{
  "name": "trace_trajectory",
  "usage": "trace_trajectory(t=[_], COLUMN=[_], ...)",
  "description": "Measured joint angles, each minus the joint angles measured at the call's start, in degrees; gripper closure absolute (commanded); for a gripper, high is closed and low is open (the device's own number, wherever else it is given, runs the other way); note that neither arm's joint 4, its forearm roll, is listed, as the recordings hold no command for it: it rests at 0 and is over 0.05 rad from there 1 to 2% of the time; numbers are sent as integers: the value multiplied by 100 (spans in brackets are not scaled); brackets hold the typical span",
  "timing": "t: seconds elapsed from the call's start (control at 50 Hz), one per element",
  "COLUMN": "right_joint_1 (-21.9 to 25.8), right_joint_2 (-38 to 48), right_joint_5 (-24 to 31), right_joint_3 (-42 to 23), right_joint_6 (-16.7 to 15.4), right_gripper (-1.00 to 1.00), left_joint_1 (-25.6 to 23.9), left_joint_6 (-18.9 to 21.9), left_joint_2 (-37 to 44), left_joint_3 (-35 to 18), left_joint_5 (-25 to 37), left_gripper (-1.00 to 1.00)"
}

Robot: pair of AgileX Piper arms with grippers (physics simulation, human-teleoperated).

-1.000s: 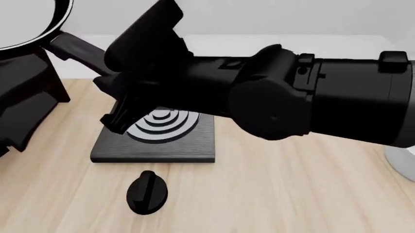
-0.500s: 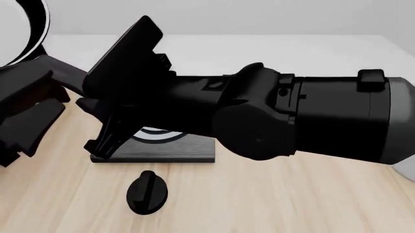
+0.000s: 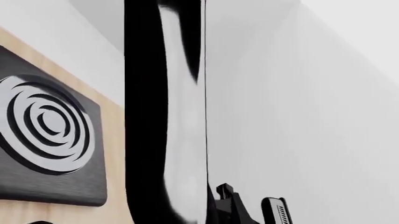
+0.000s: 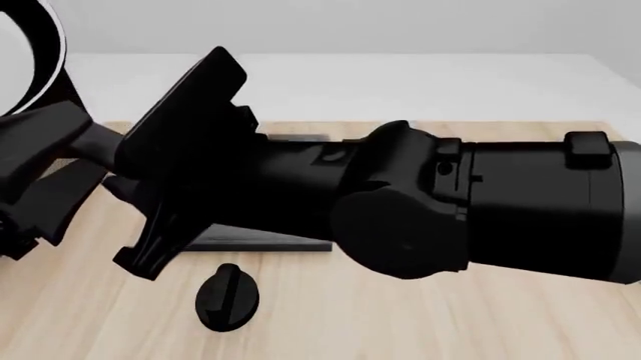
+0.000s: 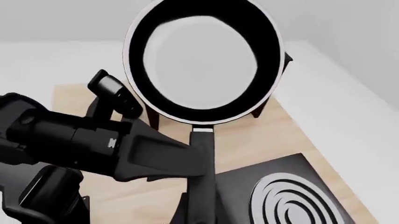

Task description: Put the frying pan on the cabinet shelf.

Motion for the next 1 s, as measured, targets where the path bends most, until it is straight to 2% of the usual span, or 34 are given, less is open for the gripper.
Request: trace_trajectory(t=[0.28, 0.3, 0.86, 0.88, 1.0], right_joint_1=[84, 88, 119, 121, 163], right_joint_2=[-134, -139, -97, -96, -169], right_joint_5=[-67, -72, -182, -192, -247], right_joint_3=[194, 204, 227, 231, 278], right_joint_6=[33, 31, -12, -28, -25], right_gripper=[100, 100, 100, -100, -100], left_joint_1=[85, 91, 124, 125, 226], left_joint_6=[31, 32, -51, -49, 44], left_joint_2=[55, 57, 3, 1, 15], left_joint_3=[58, 63, 84, 82, 62], left_joint_5=[-94, -100, -96, -91, 19], left_gripper=[-100, 100, 100, 100, 100])
